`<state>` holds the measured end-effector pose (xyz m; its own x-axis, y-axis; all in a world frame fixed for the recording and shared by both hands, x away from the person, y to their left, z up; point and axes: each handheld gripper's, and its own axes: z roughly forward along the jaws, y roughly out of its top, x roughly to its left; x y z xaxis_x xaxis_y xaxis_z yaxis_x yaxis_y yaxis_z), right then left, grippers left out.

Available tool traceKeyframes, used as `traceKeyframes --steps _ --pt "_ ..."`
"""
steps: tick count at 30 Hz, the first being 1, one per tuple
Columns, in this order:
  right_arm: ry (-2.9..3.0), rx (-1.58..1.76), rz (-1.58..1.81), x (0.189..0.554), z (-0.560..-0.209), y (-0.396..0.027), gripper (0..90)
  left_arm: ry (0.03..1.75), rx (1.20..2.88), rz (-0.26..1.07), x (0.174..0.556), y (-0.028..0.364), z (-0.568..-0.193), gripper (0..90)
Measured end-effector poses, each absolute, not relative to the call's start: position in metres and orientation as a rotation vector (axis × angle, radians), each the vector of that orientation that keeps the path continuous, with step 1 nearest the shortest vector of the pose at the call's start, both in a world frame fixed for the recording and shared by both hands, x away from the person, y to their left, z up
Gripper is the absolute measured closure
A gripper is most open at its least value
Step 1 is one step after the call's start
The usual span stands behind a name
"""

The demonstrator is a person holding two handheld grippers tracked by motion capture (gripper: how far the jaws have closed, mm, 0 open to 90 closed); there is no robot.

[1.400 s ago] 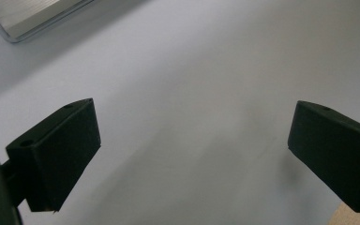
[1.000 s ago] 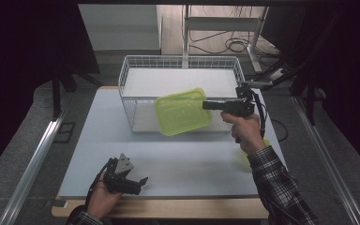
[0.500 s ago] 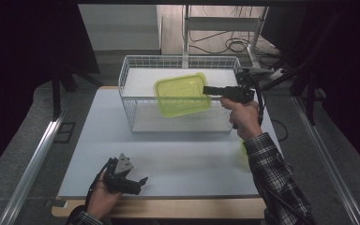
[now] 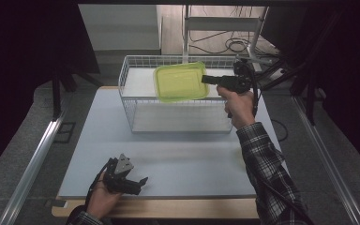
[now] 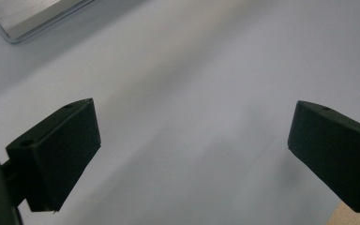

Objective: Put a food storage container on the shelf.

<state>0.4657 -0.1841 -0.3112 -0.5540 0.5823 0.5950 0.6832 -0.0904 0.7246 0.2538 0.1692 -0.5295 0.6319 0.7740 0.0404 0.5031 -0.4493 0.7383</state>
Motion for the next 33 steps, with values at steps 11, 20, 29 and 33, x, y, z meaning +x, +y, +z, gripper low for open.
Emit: traceKeyframes --steps 11,20,29,33 --pt "-2.04 -1.546 -1.741 0.483 -0.317 -0.179 79.8 0.986 2.15 0.493 0.254 0.169 -0.53 2.5" --pt "-2.076 -1.596 -1.734 0.489 -0.319 -0.175 79.4 0.982 2.155 0.49 0.254 0.169 -0.53 2.5" --pt "-2.261 -1.633 -1.697 0.489 -0.315 -0.169 74.0 0.983 2.158 0.488 0.254 0.168 -0.531 2.5" --pt "-2.312 -1.643 -1.683 0.492 -0.315 -0.166 72.1 0.981 2.164 0.487 0.254 0.168 -0.531 2.5"
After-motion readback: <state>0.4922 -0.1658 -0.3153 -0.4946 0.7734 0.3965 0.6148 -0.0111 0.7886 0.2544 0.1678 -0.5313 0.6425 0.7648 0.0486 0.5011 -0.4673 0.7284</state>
